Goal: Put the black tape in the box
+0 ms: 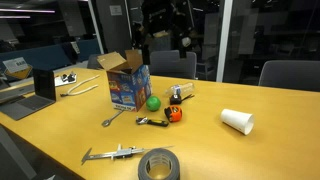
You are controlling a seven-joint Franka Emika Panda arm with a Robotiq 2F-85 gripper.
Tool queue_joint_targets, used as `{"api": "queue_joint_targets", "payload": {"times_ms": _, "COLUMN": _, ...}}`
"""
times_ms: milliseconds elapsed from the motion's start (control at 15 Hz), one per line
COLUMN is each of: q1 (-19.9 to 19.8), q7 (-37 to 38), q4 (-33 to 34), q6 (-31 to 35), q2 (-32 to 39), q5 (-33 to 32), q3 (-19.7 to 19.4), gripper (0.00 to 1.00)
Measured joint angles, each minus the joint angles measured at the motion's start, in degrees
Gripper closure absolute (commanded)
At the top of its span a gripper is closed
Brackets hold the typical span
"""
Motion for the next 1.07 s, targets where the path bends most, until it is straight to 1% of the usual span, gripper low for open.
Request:
{"api": "queue_joint_targets", "payload": {"times_ms": 733, "q1": 0.2, "q7": 0.0, "q4": 0.1, "q6": 0.2, "q2": -0.1, "q5": 0.0, "q3": -0.2, "gripper": 0.0}}
{"api": "queue_joint_targets", "payload": {"times_ms": 933, "q1": 0.2, "q7": 0.6, "q4": -0.6, "q6": 1.9, "q2": -0.2, "q5": 0.5, "q3": -0.4, "gripper": 0.0}}
{"api": "queue_joint_targets", "payload": {"times_ms": 1067, "q1": 0.3, "q7": 1.7, "q4": -1.6, "q6": 4.0, "q2": -0.3, "q5": 2.0, "q3": -0.4, "gripper": 0.0}}
